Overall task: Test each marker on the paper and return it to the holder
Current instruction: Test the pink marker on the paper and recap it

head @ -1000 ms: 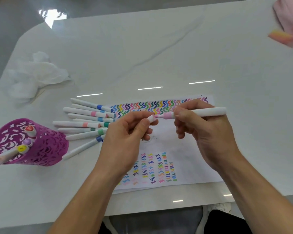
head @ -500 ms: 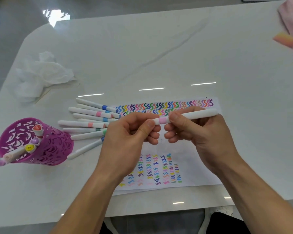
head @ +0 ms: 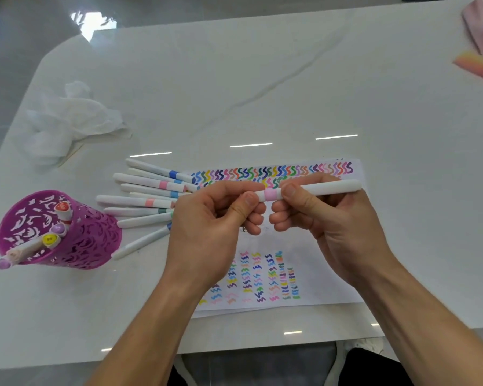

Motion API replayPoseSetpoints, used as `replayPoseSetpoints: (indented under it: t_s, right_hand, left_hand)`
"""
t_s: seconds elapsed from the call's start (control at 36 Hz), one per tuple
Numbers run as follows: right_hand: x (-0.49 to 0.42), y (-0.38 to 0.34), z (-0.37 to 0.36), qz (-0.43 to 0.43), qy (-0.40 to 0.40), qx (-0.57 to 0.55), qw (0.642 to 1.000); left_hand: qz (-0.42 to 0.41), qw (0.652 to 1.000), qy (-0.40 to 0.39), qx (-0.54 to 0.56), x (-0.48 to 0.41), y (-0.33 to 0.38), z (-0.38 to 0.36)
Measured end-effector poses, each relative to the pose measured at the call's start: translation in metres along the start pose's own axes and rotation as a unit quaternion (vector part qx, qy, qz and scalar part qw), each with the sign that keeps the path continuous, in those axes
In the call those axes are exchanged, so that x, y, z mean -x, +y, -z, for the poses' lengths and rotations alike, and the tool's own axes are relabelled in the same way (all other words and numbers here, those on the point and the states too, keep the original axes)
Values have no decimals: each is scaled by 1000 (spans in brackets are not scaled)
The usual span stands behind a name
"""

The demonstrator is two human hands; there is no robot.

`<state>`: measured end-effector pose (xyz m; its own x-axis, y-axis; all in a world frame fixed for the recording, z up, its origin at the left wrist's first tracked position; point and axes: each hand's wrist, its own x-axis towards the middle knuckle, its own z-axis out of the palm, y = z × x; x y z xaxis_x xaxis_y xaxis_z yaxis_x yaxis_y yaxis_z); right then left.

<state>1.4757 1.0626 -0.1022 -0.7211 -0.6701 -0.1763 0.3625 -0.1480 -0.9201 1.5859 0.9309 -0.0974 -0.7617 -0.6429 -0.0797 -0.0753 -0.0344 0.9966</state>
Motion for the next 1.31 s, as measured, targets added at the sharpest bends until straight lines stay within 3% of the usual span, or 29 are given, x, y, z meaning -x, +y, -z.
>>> replayPoseSetpoints:
  t_s: [0.42, 0.61, 0.72, 0.83, 0.89, 1.03, 1.22, 1.31]
  right_hand:
    - [-1, 10, -3, -44, -6, -12, 999]
    - [-8, 12, -6, -71, 76, 14, 994]
    - [-9, 15, -2, -35, 100, 169, 980]
    - [-7, 24, -2, 24, 129, 345, 929]
    - [-7, 28, -5, 44, 142, 379, 913]
    - [-5, 33, -12, 45, 133, 370, 918]
    - [-3, 35, -17, 35, 124, 370, 920]
    - [-2, 36, -18, 31, 121, 369, 921]
  left_hand:
    - [13, 998, -26, -60, -2, 3, 5]
    - [-17, 998, 53, -10, 0, 13, 18]
    - [-56, 992, 109, 25, 4, 21, 33]
    - [-119, 979, 165, -11, 9, 27, 44]
    - [-161, 966, 196, -50, 12, 29, 48]
    - [-270, 912, 254, -176, 21, 31, 60]
    - [-409, 787, 306, -345, 27, 37, 81]
    - [-426, 765, 303, -376, 29, 37, 86]
